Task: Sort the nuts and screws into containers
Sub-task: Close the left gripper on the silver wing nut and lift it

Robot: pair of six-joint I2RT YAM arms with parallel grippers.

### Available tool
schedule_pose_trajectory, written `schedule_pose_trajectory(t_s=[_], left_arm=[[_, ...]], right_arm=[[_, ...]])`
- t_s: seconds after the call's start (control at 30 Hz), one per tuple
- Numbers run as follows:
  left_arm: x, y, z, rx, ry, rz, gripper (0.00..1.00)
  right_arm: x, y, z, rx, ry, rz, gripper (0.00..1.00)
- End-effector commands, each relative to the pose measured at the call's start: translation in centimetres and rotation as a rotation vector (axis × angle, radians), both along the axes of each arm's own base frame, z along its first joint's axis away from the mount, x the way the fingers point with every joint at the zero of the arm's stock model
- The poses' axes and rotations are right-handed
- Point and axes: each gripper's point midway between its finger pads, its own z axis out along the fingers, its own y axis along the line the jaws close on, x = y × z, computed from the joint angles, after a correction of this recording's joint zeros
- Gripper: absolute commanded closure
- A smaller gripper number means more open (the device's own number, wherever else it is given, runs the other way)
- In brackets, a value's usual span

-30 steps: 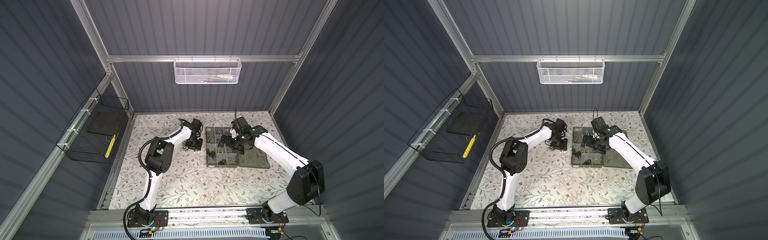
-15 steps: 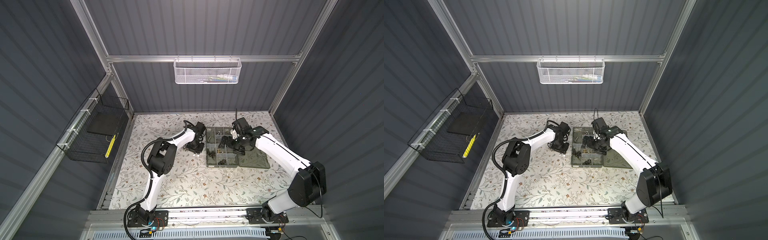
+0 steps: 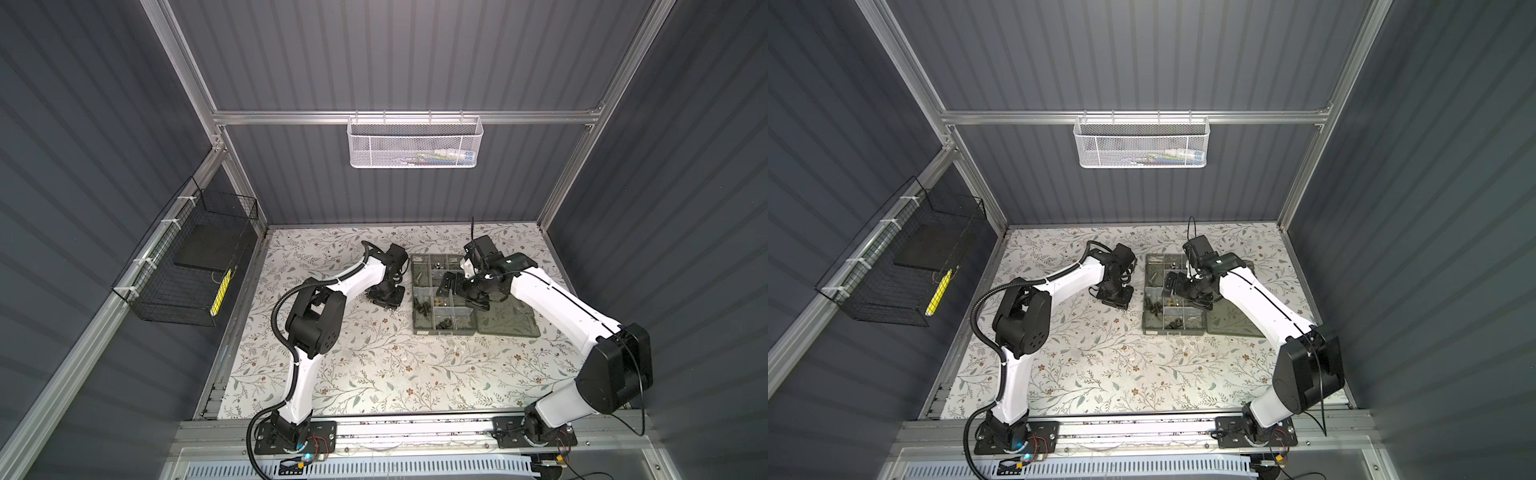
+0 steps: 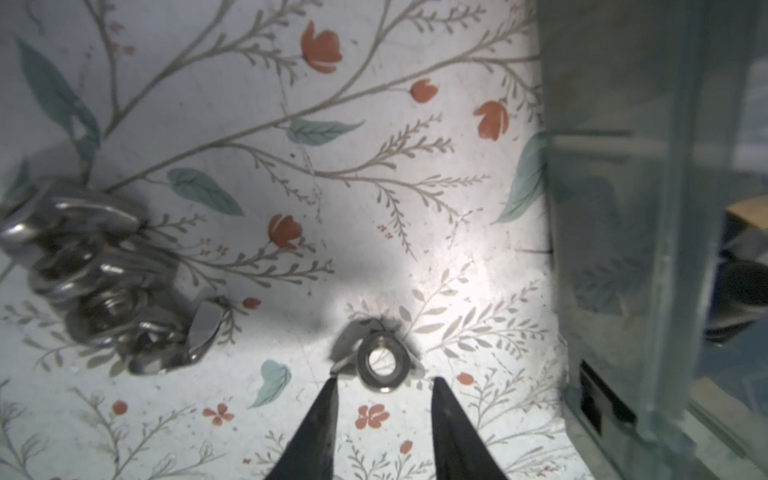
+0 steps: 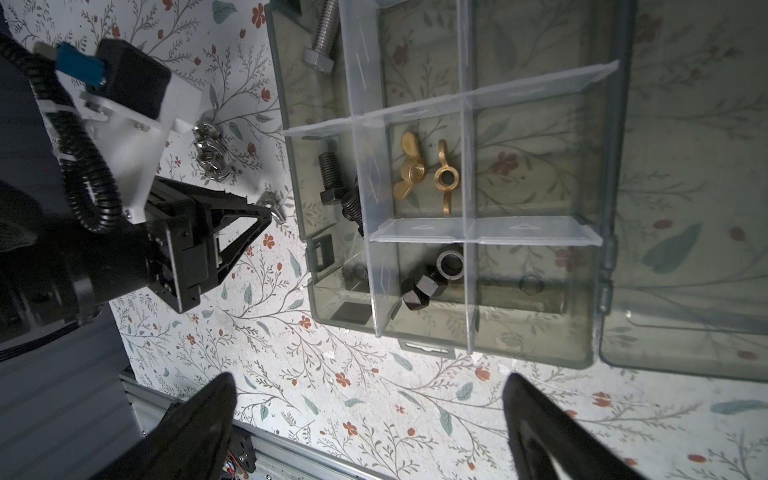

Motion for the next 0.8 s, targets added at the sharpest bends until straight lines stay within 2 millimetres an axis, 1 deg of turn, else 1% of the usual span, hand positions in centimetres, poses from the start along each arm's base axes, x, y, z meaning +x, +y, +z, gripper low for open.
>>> schedule_pose_trajectory(t_s=[0.0, 0.1, 0.23, 0.3, 0.43, 0.57, 0.67, 0.77], left_arm=[[-1.2, 0.2, 1.5, -0.094, 0.084, 0.198, 0.6], [-2.0, -0.7, 1.2, -0.201, 0.174, 0.36, 0.55], [-2.5, -1.7, 0.5, -0.308, 0.262, 0.537, 0.56], [-2.0, -1.8, 0.2, -0.333, 0.253, 0.59, 0.56], [-1.3, -1.4, -1.5, -0.383, 0.285, 0.711, 0.6], [0.4, -0.8, -1.3, -0.4, 0.235, 0.772, 0.62], [1.0, -0.2, -1.4, -0.401, 0.22, 0.81, 0.64], [1.2, 0.3, -1.5, -0.397, 0.219, 0.815, 0.67]], right_arm=[[-0.4, -0.3, 0.0, 0.004, 0.002, -0.002, 0.01], [-0.6, -0.3, -0.1, 0.007, 0.007, -0.002, 0.01], [-0.7, -0.3, -0.2, 0.01, 0.008, -0.002, 0.01], [-0.9, -0.3, -0.2, 0.012, 0.01, 0.0, 0.01], [-1.5, -0.5, -0.5, 0.011, 0.017, 0.007, 0.01], [-1.9, -0.9, -0.4, -0.005, 0.007, 0.017, 0.01], [-2.0, -1.2, -0.2, -0.018, -0.005, 0.025, 0.01], [-2.0, -1.4, 0.0, -0.021, -0.015, 0.029, 0.01]])
